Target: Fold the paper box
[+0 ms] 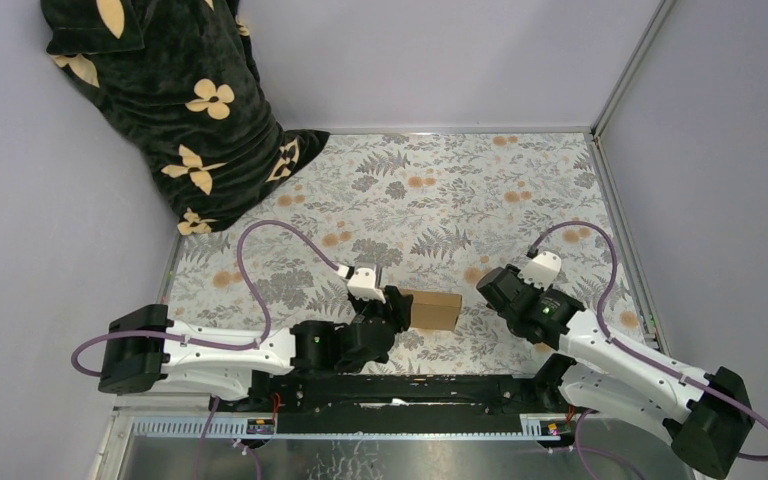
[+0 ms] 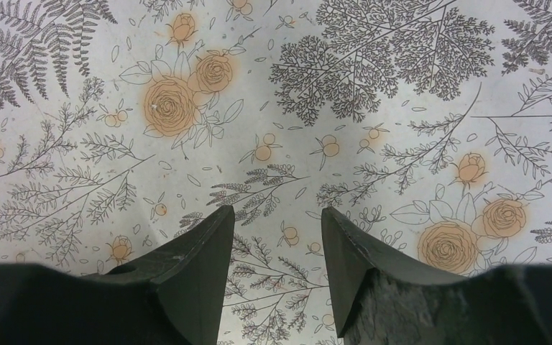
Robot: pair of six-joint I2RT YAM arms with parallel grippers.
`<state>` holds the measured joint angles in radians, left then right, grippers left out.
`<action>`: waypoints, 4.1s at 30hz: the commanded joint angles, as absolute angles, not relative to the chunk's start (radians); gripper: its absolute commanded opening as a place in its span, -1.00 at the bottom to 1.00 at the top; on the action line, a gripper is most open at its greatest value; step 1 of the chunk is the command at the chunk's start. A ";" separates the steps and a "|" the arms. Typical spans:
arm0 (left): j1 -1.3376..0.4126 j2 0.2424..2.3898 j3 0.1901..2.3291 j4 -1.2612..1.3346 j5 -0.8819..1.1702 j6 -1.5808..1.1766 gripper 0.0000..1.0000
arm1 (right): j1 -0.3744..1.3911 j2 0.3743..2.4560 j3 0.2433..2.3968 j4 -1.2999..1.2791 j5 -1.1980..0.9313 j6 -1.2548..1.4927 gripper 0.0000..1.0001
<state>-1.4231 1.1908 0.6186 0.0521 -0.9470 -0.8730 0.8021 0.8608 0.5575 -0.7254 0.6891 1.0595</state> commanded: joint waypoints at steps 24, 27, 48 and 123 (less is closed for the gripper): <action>-1.404 0.971 0.854 -0.627 -1.094 -0.850 -0.03 | 0.796 0.831 0.542 -0.662 0.466 1.000 0.08; -1.404 0.863 0.797 -0.768 -1.059 -1.018 -0.56 | 0.798 0.804 0.493 -0.642 0.451 1.022 0.07; -1.065 0.881 0.415 -0.259 -0.667 -0.869 -0.57 | 0.871 1.005 0.605 -0.548 0.449 1.001 0.08; -1.046 1.070 0.309 0.297 -0.498 -0.653 -0.77 | 0.986 1.216 0.742 -0.262 0.489 0.775 0.11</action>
<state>-0.9653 1.0878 0.2985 0.1799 -0.5613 -0.5995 0.9173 1.2392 0.7288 -0.3847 0.5690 0.7258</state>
